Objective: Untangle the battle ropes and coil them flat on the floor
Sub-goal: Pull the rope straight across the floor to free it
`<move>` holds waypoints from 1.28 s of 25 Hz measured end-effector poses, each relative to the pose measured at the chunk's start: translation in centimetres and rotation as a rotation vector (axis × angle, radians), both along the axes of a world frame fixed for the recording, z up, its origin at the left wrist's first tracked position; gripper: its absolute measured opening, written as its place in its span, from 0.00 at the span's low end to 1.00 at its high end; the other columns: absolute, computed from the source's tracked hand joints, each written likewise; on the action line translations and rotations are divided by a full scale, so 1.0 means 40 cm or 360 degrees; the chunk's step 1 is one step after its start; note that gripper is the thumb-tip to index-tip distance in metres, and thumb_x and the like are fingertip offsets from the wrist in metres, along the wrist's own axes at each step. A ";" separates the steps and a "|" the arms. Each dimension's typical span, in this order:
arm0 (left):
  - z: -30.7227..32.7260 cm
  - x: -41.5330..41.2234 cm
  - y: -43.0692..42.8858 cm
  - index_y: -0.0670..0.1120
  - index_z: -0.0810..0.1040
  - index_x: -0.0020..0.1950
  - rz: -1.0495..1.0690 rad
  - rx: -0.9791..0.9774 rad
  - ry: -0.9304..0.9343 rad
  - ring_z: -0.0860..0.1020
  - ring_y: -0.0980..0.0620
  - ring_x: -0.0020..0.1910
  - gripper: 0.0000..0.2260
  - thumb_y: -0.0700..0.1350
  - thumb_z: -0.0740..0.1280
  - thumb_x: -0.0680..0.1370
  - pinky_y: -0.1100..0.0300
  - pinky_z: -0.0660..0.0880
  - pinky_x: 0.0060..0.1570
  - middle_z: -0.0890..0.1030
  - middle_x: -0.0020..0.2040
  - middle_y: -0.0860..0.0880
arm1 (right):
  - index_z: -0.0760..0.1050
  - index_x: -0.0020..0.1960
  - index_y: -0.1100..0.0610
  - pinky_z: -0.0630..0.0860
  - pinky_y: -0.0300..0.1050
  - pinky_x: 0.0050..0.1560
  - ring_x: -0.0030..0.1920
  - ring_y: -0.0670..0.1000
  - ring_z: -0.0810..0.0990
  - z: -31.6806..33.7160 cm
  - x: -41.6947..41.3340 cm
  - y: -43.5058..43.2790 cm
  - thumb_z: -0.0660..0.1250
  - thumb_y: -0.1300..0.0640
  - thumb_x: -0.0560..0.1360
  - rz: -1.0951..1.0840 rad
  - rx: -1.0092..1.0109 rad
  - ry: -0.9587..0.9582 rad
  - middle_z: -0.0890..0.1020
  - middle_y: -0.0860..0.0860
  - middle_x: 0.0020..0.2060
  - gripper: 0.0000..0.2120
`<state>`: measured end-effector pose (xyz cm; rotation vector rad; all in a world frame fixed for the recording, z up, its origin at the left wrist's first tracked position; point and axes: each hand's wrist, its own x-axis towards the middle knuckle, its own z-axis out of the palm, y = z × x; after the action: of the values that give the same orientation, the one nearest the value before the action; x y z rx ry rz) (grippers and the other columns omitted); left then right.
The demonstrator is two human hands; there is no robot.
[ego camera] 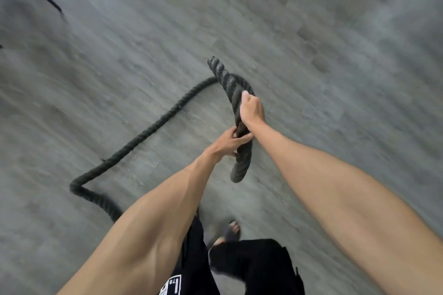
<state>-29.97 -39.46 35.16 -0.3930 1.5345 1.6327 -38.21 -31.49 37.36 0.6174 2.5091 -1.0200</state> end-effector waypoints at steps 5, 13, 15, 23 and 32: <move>0.109 -0.456 0.138 0.40 0.77 0.61 0.0393 -0.0307 0.0007 0.83 0.43 0.51 0.26 0.60 0.70 0.76 0.47 0.82 0.44 0.82 0.56 0.41 | 0.72 0.69 0.62 0.69 0.43 0.57 0.66 0.58 0.76 0.012 -0.128 0.271 0.59 0.59 0.78 0.0221 -0.0235 -0.0363 0.79 0.57 0.61 0.21; 0.294 -1.013 0.382 0.36 0.74 0.61 0.1161 -0.0374 -0.0009 0.83 0.40 0.45 0.25 0.59 0.60 0.81 0.49 0.82 0.41 0.82 0.49 0.38 | 0.69 0.58 0.60 0.69 0.41 0.48 0.55 0.53 0.81 0.160 -0.665 0.572 0.69 0.45 0.78 0.0500 -0.0589 -0.0275 0.82 0.56 0.54 0.21; 0.316 -1.097 0.447 0.34 0.75 0.61 0.1052 -0.0379 -0.0018 0.83 0.41 0.42 0.24 0.54 0.54 0.85 0.51 0.81 0.41 0.82 0.46 0.38 | 0.70 0.56 0.60 0.69 0.42 0.45 0.49 0.52 0.81 0.206 -0.854 0.616 0.63 0.41 0.80 0.0432 -0.0559 -0.0128 0.83 0.57 0.50 0.21; 0.200 -1.379 0.732 0.45 0.81 0.56 0.0396 -0.0054 -0.0234 0.82 0.48 0.57 0.33 0.70 0.50 0.78 0.44 0.68 0.68 0.84 0.56 0.45 | 0.80 0.42 0.61 0.78 0.51 0.55 0.52 0.60 0.83 0.176 -1.533 0.659 0.59 0.30 0.73 0.0846 -0.0025 -0.0083 0.85 0.62 0.46 0.33; 0.271 -1.883 0.909 0.51 0.74 0.68 0.1654 0.0230 -0.0207 0.78 0.45 0.61 0.41 0.78 0.46 0.70 0.49 0.70 0.68 0.79 0.65 0.42 | 0.76 0.61 0.64 0.74 0.54 0.64 0.60 0.61 0.80 0.215 -2.041 0.570 0.60 0.33 0.77 0.1031 -0.0076 -0.0309 0.82 0.61 0.58 0.34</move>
<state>-105.31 -3.09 46.01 -1.3399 1.1304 2.3900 -119.86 -8.70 45.98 -0.1174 2.2563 -0.7250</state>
